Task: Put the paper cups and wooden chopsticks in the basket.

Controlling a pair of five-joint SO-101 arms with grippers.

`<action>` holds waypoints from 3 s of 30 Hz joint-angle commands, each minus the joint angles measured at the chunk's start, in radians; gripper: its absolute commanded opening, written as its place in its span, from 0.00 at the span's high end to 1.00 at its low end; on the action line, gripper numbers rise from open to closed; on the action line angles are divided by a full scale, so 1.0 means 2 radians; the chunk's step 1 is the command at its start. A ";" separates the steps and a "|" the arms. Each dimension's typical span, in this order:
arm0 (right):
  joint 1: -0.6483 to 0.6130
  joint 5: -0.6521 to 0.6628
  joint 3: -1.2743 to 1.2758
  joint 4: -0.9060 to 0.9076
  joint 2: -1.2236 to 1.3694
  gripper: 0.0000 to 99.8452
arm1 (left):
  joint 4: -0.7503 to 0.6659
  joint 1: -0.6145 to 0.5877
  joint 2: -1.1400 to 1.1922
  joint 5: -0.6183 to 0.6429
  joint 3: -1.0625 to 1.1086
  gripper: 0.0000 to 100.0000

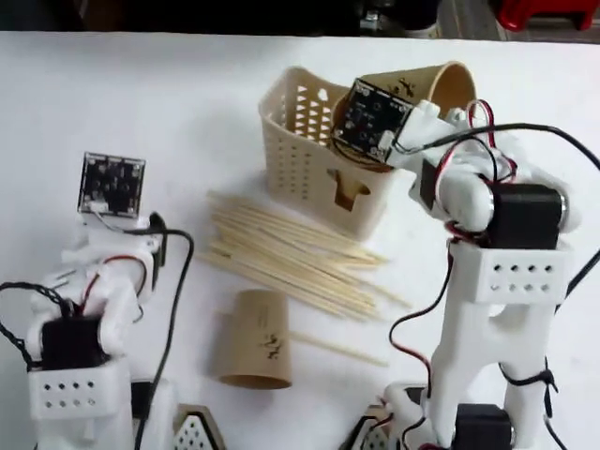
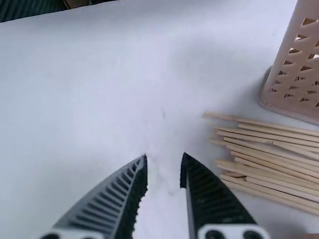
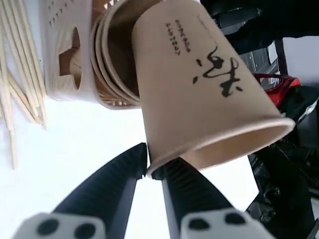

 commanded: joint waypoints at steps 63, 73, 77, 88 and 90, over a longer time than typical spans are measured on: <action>0.000 -0.276 0.067 0.053 -0.044 0.93 | 0.070 0.007 -0.028 -0.091 -0.049 0.77; 0.013 -0.277 0.261 0.007 -0.140 0.93 | 0.256 0.185 -0.026 -0.188 -0.139 0.71; 0.043 -0.277 0.361 -0.054 -0.188 0.93 | 0.277 0.221 -0.026 -0.196 -0.131 0.69; 0.093 -0.277 0.535 -0.174 -0.243 0.93 | 0.293 0.310 -0.025 -0.295 -0.117 0.69; 0.097 -0.278 0.546 -0.184 -0.243 0.93 | 0.288 0.333 -0.024 -0.296 -0.104 0.69</action>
